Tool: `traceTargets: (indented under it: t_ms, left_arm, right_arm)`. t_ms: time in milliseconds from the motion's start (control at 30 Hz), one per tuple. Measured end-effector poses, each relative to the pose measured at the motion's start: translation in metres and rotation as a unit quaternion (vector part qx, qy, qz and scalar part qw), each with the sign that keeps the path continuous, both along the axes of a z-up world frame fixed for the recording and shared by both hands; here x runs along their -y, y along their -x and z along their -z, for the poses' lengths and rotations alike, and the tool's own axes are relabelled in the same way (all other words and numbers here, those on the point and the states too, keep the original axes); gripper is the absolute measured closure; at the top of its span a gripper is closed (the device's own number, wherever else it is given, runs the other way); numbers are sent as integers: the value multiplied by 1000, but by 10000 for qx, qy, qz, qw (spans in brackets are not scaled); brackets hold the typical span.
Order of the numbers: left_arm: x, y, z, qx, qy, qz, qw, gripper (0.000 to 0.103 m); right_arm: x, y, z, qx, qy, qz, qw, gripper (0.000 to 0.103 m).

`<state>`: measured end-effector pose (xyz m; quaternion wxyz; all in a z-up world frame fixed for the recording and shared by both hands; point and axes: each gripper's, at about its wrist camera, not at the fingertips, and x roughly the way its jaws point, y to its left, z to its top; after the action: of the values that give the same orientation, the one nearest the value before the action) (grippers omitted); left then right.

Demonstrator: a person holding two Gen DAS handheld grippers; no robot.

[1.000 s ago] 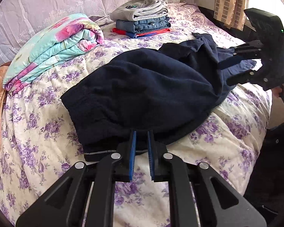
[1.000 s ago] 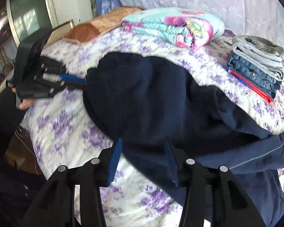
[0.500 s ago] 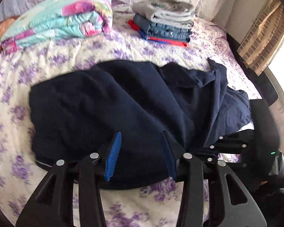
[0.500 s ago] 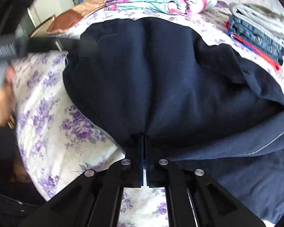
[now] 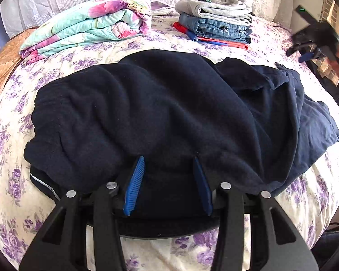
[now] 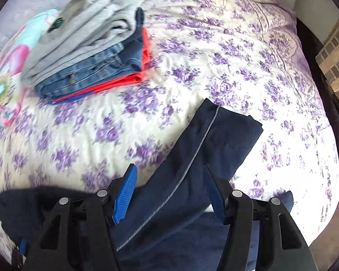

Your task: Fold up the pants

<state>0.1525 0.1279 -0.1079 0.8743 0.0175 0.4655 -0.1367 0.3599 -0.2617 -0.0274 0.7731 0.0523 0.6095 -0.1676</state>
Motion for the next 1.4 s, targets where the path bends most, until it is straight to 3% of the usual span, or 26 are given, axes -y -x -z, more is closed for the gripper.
traceTargets:
  t_ms: [233,333,367,400,433,667,800,833,933,1033,1167,1233,1300,1333,1400]
  left_arm:
    - [-1,2,0,-40,123,49,9999,56]
    - [0,2,0,-45,142,93,9998,53]
    - [0,3,0,-38,131,97,9999,52]
    - [1,3,0,-33,123,99,9999,52]
    - [1,3,0,-34,128,100,9999,52]
    - [0,2,1,-39,167,102,9998,51]
    - [0,2,1,-38,205,97,9997,51]
    - [0,2,0,-37,208,97,9997,51]
    - [-1,3,1,-38,222,96,9997,51]
    - [0,3,0,-49,278,115,9995,48]
    - [1,3,1,-26,254,136,9996,46]
    - [0,2,1,-46,312,161,9994,44]
    - [2,1,1,-41,299,211,9993,38]
    - [5,2,2,-17,241,233,9994,37]
    - [11,4,3,61,54,261,9996,35]
  right_arm:
    - [39,-53,76,-1004,678,786,9895,43]
    - [49,-55,94,-1199,559,794,9880,43]
    - [52,-53,93,-1069,530,780,9898,44]
    - [54,-51,89,-975,542,744,9910,69]
    - [58,-48,87,-937,509,744,9915,87]
    - [87,4,22,-14,18,651,9979,89]
    - [110,76,-27,805,-335,662,9940,90]
    - [119,98,-36,1019,-477,721,9910,95]
    - [140,169,-44,1570,-824,915,9799,95]
    - [151,236,-27,1955,-1117,1119,9679,95]
    - [170,304,33,2180,-1654,1611,9482,95]
    - [176,316,72,2103,-1823,1799,9435,95]
    - [180,321,104,2164,-2239,1942,9302,97]
    - [180,324,106,2339,-2236,1899,9269,98]
    - [175,323,101,2384,-2136,1736,9314,94]
